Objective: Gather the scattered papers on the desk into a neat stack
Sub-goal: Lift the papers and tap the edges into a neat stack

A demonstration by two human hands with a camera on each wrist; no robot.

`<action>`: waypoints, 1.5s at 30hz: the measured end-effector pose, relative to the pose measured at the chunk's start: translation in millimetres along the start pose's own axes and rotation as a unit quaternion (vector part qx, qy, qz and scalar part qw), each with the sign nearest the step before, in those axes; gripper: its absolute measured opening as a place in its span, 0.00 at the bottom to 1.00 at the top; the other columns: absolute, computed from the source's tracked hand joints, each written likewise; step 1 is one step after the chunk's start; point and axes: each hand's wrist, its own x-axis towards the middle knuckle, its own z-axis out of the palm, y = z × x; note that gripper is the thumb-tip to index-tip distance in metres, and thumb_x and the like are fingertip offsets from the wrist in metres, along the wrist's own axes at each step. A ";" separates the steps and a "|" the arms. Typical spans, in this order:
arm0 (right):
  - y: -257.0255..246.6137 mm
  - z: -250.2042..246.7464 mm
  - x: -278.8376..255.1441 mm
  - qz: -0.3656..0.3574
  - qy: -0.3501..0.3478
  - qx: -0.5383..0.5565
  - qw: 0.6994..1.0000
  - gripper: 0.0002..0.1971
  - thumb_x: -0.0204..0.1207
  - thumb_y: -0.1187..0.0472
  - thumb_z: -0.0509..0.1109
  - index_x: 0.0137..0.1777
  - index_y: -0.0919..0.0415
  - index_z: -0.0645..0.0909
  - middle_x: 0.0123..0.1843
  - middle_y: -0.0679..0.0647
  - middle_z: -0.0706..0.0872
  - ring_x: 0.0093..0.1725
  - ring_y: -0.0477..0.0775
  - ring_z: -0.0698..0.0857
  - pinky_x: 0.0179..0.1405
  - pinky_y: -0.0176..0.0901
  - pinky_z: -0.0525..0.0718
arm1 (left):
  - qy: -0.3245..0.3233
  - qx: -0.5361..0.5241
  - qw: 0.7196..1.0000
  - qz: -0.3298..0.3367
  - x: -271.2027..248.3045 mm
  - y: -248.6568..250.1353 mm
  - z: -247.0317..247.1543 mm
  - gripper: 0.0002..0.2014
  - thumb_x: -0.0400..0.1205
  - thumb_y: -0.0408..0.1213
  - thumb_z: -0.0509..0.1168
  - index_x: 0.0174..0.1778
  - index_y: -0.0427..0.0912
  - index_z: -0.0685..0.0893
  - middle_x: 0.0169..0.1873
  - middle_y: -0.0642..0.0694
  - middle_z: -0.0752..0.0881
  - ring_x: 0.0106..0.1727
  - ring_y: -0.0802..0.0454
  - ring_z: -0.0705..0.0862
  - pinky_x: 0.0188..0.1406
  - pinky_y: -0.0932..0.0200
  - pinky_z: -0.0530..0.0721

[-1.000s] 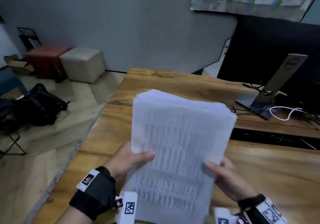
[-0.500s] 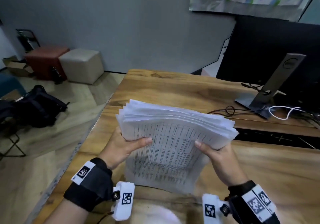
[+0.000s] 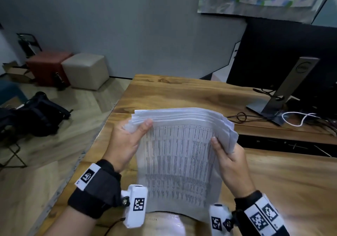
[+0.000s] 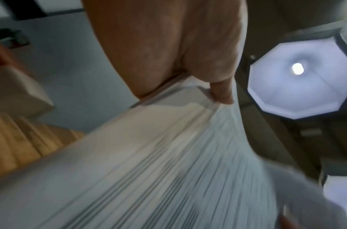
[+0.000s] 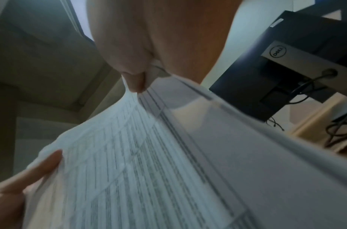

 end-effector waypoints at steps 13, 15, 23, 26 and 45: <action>29.3 -2.6 -25.6 0.098 -0.038 0.099 0.990 0.20 0.68 0.75 0.76 0.57 0.55 0.83 0.54 0.51 0.93 0.55 0.51 0.91 0.49 0.39 0.89 | -0.044 -0.016 0.998 -0.050 -19.5 -41.8 -4.0 0.40 0.50 0.57 0.87 0.54 0.41 0.88 0.46 0.53 0.96 0.49 0.59 0.93 0.45 0.68 0.89; 31.1 1.2 -27.2 0.113 -0.040 0.094 0.988 0.22 0.69 0.73 0.76 0.61 0.56 0.82 0.56 0.50 0.92 0.57 0.51 0.90 0.50 0.38 0.89 | -0.041 -0.002 0.996 -0.074 -21.9 -46.5 -0.5 0.42 0.46 0.59 0.88 0.55 0.44 0.88 0.47 0.54 0.96 0.51 0.58 0.93 0.45 0.67 0.89; -4.8 -5.6 -15.5 0.015 0.025 0.099 0.995 0.18 0.63 0.66 0.77 0.54 0.59 0.85 0.47 0.48 0.94 0.48 0.47 0.93 0.45 0.37 0.90 | -0.026 0.019 0.998 0.056 -10.7 -8.0 5.7 0.13 0.70 0.35 0.84 0.46 0.43 0.89 0.39 0.59 0.95 0.43 0.64 0.92 0.44 0.71 0.87; -3.8 -3.8 -16.8 0.021 0.023 0.105 0.994 0.20 0.64 0.67 0.76 0.58 0.62 0.84 0.50 0.52 0.94 0.51 0.50 0.92 0.48 0.37 0.89 | -0.027 0.023 0.998 0.054 -13.4 -8.9 7.4 0.13 0.65 0.42 0.81 0.44 0.48 0.91 0.40 0.55 0.95 0.44 0.60 0.93 0.45 0.68 0.88; 27.3 -15.5 -32.5 0.189 -0.142 0.095 0.967 0.22 0.68 0.75 0.76 0.61 0.57 0.81 0.52 0.46 0.93 0.57 0.50 0.90 0.47 0.33 0.86 | -0.153 0.008 0.980 -0.130 -30.6 -43.0 -20.7 0.31 0.55 0.35 0.89 0.54 0.42 0.87 0.46 0.54 0.96 0.50 0.60 0.93 0.46 0.67 0.88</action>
